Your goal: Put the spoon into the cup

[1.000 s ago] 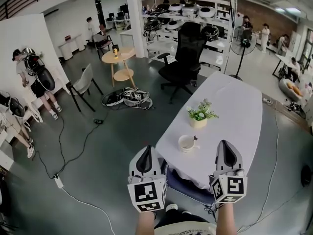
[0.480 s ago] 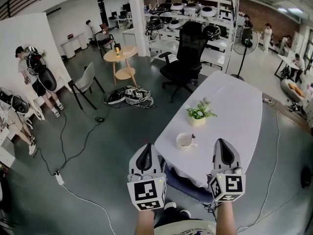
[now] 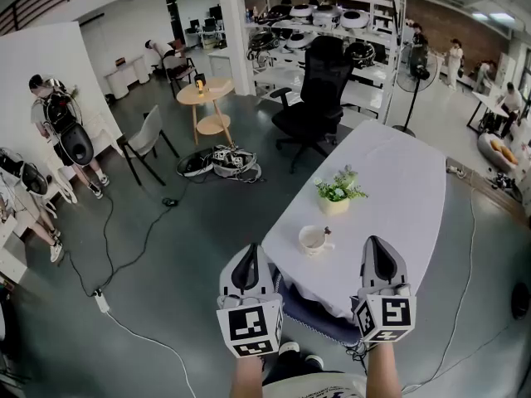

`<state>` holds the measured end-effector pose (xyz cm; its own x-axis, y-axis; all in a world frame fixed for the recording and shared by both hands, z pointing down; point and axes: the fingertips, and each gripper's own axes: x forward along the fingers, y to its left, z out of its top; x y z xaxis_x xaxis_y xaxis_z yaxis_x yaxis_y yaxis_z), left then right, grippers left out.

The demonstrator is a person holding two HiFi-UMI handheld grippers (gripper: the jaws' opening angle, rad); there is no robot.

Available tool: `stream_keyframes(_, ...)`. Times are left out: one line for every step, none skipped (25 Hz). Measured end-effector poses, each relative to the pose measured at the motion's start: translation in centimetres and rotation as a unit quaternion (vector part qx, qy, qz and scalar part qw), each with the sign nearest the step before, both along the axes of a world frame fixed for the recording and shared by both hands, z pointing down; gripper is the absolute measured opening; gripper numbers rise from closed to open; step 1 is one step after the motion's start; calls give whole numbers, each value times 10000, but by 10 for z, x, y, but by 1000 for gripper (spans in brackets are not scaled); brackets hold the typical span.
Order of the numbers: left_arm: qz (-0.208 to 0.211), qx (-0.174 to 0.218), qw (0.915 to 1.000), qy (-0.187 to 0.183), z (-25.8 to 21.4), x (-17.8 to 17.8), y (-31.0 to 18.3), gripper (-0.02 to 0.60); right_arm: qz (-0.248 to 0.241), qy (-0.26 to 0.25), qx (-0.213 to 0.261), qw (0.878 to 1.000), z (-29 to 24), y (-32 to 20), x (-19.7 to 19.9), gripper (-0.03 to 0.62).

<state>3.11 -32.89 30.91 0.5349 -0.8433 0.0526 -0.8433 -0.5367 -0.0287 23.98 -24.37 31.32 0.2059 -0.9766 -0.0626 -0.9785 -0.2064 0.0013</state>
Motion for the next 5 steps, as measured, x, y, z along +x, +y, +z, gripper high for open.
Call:
stream_keyframes(0, 0, 10000, -3, 1, 0, 0, 14, 1, -2, -3, 10000, 1, 0, 0, 14)
stream_keyframes(0, 0, 10000, -7, 1, 0, 1, 14, 2, -3, -4, 10000, 1, 1, 0, 14)
stream_keyframes(1, -2, 10000, -11, 2, 0, 2, 14, 5, -2, -3, 10000, 2, 2, 0, 14)
stream_keyframes(3, -4, 10000, -14, 2, -1, 3, 14, 8, -1, -2, 10000, 2, 3, -1, 14)
stream_keyframes(6, -6, 10000, -18, 3, -1, 4, 14, 12, 2, -2, 10000, 2, 4, -1, 14)
